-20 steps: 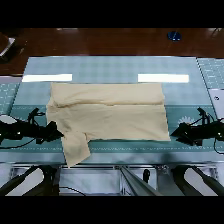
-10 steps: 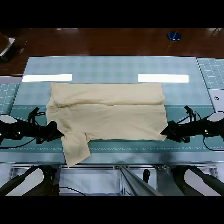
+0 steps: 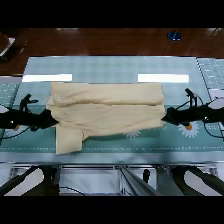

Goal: Fold the shirts.

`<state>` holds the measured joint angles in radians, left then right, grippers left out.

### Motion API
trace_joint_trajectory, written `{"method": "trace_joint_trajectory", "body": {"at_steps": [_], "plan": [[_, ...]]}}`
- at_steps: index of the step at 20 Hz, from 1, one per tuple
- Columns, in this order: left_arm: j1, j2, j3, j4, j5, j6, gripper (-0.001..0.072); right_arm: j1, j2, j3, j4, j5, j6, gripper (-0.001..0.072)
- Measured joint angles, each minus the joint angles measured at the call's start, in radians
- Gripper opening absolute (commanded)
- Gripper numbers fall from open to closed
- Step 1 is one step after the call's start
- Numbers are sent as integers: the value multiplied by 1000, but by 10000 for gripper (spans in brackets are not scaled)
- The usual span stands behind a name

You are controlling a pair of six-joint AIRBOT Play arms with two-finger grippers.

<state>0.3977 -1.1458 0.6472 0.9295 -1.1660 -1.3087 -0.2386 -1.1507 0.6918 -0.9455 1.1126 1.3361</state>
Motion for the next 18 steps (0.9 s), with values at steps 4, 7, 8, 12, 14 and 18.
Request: {"method": "trace_joint_trajectory", "body": {"at_steps": [4,7,8,12,14,18], "plan": [[-36,-95,182,-66,-6,-8,20,4,-114,195,35,-2,8,26],[-82,-217,339,-89,-3,-33,21,5,-226,331,75,-4,11,26],[-95,-261,393,-91,-5,-45,21,5,-261,370,89,-4,11,26],[-125,-428,615,-101,-7,-108,21,5,-390,510,131,-5,14,26],[-134,-503,707,-101,-10,-127,21,5,-442,563,142,-8,15,26],[-144,-619,842,-104,-12,-145,21,5,-528,633,154,-19,18,26]]}}
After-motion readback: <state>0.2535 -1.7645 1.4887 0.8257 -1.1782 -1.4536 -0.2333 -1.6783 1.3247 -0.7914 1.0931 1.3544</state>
